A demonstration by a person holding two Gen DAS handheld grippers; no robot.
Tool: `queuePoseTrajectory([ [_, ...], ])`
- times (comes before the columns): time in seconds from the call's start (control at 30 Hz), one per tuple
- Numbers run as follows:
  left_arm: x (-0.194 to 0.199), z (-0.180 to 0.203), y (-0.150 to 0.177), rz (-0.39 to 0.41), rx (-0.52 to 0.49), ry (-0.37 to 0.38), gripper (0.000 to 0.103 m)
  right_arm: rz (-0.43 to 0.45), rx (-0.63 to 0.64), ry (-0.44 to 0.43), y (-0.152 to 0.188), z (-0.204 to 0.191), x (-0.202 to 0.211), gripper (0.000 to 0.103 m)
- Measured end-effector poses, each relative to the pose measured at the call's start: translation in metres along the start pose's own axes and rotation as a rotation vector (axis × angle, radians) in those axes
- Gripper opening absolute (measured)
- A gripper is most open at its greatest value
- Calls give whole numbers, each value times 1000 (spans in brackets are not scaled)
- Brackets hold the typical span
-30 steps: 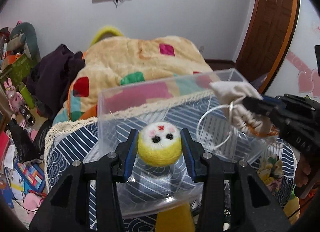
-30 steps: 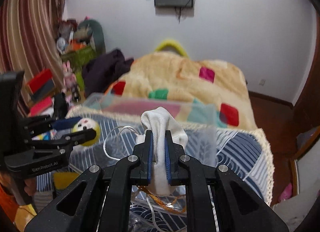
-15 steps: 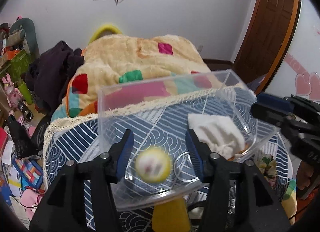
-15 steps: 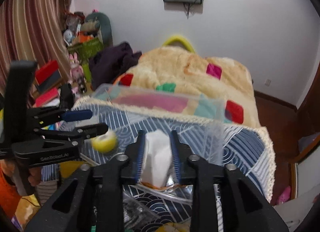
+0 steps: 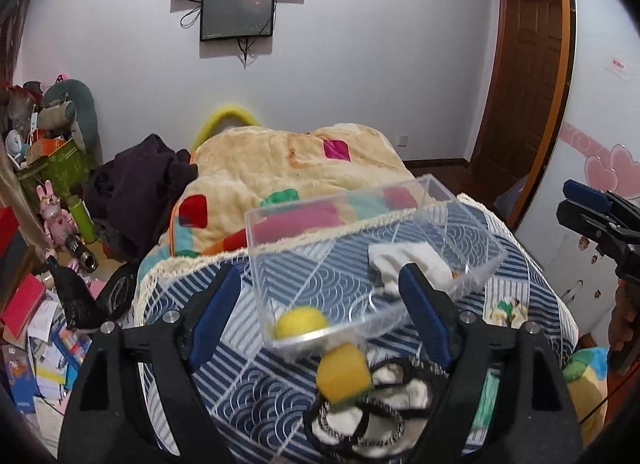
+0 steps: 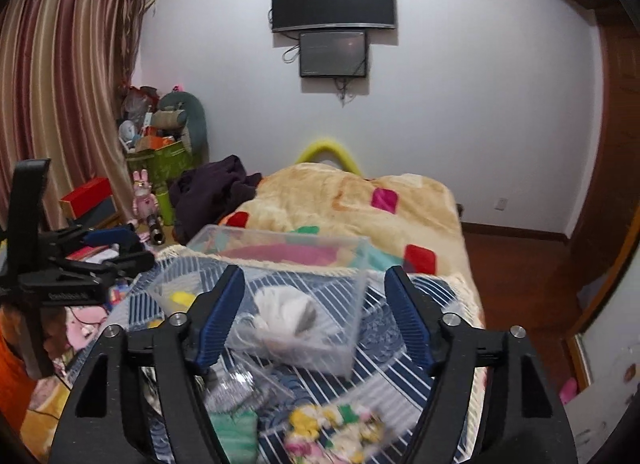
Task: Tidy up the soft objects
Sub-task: 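Grasp yellow sponge with left tool while right tool grasps floral scrunchie, then release sponge into clear box with left tool while right tool releases scrunchie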
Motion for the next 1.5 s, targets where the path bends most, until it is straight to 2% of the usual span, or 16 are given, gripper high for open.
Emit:
queuePoseTrajectory([
  [0.23, -10, 4, 43, -66, -7, -15, 82, -111, 11, 48, 49, 11, -10, 72],
  [0.47, -30, 0, 70, -124, 43, 2, 82, -264, 5, 4, 92, 5, -40, 72],
  [0.63, -37, -6, 74, -127, 79, 9, 81, -318, 6, -19, 111, 2, -51, 72],
  [0.7, -38, -7, 75, -121, 90, 19, 77, -330, 5, -32, 114, 2, -53, 71],
  [0.77, -39, -8, 76, -115, 101, 26, 70, -330, 19, -23, 116, 1, -53, 55],
  [0.97, -46, -10, 79, -128, 144, 72, 51, -321, 25, -23, 120, 3, -43, 25],
  [1.07, -49, -8, 81, -136, 156, 95, 39, -307, 10, -20, 119, 2, -40, 19],
  [1.33, -30, 1, 79, -98, 129, 83, 38, -226, -30, -5, 103, 12, -18, 18],
  [1.5, -3, 12, 64, -27, 89, 80, 38, -149, -49, -8, 79, 13, -2, 18],
])
Point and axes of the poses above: each gripper's, at about its wrist camera, not at the fingertips, and x roughly against the way its jaws point, z to its right, y to its underside, the point moved 3 cm from there along -x, roughly the way its jaws point, and after that the axes turned 12 degrees about y, right-handed, at the moved point
